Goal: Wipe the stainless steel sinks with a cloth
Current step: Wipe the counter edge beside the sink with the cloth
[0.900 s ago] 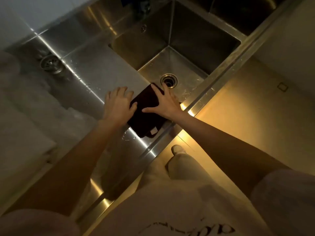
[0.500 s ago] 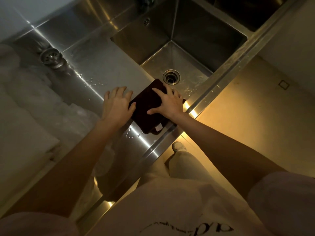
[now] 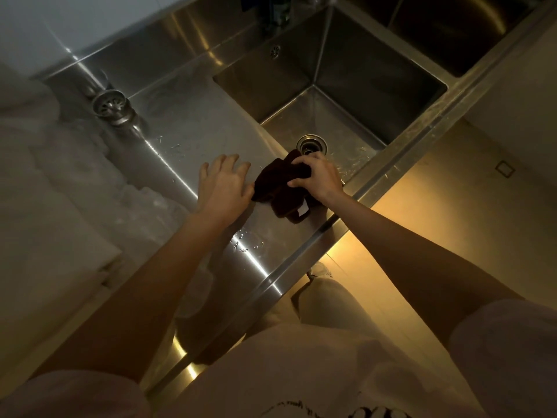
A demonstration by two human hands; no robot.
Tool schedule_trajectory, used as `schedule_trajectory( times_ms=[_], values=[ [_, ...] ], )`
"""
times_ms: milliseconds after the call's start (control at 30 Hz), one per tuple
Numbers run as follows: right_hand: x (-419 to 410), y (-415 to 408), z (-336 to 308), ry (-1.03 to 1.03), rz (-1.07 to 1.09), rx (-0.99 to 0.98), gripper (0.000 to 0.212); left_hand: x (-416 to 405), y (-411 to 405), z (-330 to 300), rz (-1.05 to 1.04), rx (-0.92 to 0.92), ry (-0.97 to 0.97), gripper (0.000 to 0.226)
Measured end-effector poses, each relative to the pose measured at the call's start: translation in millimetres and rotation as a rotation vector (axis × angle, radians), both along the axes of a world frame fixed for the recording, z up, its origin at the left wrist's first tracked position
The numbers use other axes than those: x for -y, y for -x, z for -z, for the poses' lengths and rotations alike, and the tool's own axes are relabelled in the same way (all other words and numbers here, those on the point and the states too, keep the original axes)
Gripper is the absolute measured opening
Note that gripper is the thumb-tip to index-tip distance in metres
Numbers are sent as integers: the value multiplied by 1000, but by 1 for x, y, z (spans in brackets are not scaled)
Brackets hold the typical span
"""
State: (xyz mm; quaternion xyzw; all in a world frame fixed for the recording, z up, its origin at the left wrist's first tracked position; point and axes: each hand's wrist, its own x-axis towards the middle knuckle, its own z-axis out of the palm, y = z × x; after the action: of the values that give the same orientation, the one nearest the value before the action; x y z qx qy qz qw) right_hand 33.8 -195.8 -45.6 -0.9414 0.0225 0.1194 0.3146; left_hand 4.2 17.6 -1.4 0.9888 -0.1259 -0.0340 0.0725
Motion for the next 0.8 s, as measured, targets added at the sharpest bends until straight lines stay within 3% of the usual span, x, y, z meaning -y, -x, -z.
schedule_trajectory(
  times_ms=[800],
  values=[
    [62, 13, -124, -380, 290, 403, 39, 71, -50, -99, 98, 165, 94, 45]
  ],
)
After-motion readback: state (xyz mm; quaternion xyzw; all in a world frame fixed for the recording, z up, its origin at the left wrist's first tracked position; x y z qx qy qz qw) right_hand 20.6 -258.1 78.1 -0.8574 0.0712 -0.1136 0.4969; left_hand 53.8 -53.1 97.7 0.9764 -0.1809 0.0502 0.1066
